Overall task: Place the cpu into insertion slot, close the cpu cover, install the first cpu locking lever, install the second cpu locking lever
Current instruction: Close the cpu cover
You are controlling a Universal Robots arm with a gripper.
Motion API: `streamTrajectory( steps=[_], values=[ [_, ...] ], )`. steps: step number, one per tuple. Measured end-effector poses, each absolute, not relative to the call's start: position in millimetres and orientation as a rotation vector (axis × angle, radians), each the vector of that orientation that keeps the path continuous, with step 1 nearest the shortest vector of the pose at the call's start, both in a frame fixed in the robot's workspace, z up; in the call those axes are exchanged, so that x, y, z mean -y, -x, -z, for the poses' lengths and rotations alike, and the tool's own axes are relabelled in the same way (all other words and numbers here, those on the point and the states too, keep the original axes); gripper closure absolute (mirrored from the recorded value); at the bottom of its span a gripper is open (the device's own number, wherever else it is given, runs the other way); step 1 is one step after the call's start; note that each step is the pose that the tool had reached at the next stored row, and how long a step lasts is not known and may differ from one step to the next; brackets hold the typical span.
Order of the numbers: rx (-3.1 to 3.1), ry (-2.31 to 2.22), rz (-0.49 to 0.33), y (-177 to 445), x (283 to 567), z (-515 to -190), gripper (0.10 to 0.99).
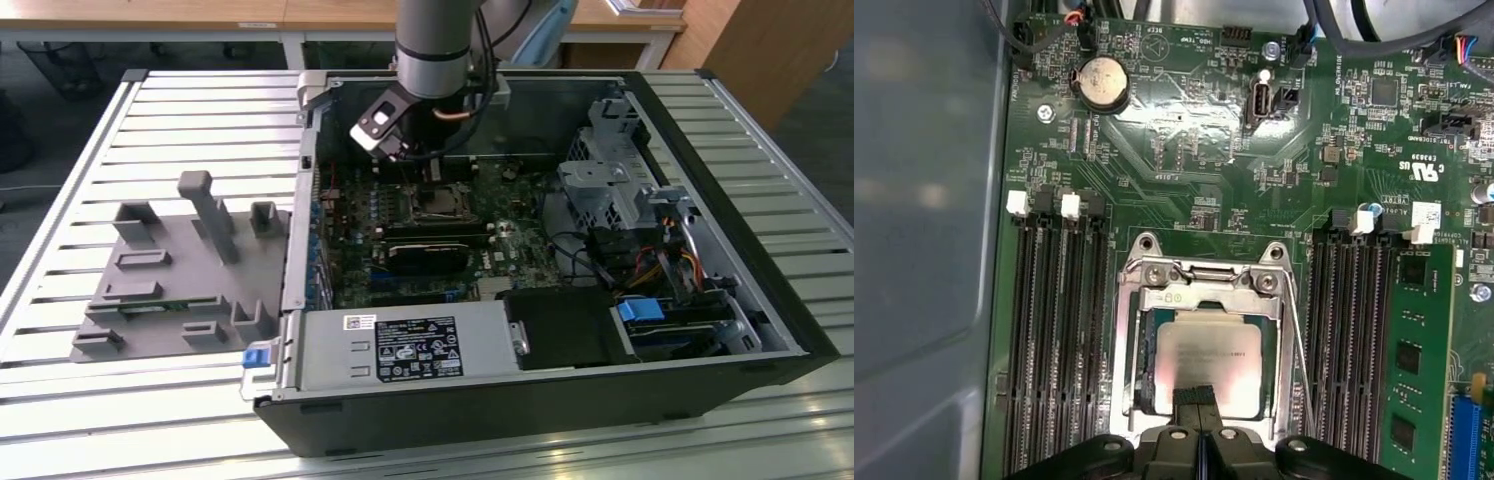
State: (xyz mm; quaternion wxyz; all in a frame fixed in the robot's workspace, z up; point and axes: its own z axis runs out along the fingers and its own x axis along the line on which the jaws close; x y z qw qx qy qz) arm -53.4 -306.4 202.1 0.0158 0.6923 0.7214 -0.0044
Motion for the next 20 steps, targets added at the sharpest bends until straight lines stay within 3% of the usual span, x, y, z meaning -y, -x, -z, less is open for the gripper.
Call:
streamTrajectory(
  steps=[20],
  values=[
    [-2.244,-2.153,0.011,41,306,-210,0.98]
  ],
)
